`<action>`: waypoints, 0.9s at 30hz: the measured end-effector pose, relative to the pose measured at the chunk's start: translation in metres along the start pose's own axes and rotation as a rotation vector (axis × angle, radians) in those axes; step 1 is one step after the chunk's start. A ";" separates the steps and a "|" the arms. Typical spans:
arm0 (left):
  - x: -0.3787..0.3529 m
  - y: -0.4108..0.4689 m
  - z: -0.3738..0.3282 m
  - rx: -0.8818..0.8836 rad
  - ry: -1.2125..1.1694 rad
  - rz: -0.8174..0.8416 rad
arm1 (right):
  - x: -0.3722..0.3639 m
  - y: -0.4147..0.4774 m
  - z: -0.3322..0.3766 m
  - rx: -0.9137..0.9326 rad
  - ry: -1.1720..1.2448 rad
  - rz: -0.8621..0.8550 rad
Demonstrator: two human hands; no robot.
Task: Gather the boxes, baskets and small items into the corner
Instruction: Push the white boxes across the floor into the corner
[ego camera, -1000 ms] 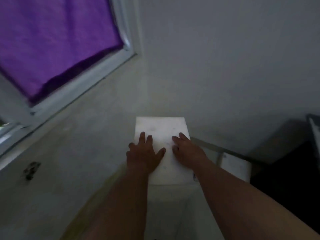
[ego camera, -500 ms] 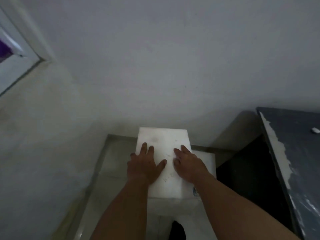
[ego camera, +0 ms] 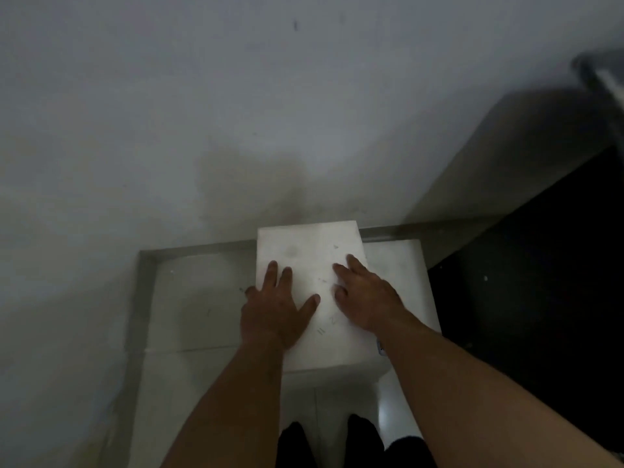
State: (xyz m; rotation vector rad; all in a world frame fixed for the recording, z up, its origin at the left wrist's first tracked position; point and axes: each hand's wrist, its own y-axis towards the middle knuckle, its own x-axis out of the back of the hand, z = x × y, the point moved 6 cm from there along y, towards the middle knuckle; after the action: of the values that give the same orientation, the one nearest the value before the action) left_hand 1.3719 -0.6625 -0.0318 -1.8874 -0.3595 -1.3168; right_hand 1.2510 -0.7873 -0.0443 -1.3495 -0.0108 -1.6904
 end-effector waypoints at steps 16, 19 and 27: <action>-0.257 0.151 0.041 -0.021 -0.066 0.075 | -0.215 0.160 -0.115 -0.043 0.009 0.073; -0.275 0.155 0.048 -0.012 -0.071 0.135 | -0.231 0.161 -0.115 -0.057 0.029 0.097; -0.282 0.161 0.042 -0.005 -0.009 0.342 | -0.237 0.165 -0.112 -0.097 -0.044 0.294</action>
State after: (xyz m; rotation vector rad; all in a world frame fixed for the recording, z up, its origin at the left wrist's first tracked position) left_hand 1.3816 -0.6797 -0.3589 -1.8599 -0.0327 -1.0795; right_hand 1.2626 -0.7856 -0.3537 -1.3853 0.2364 -1.4291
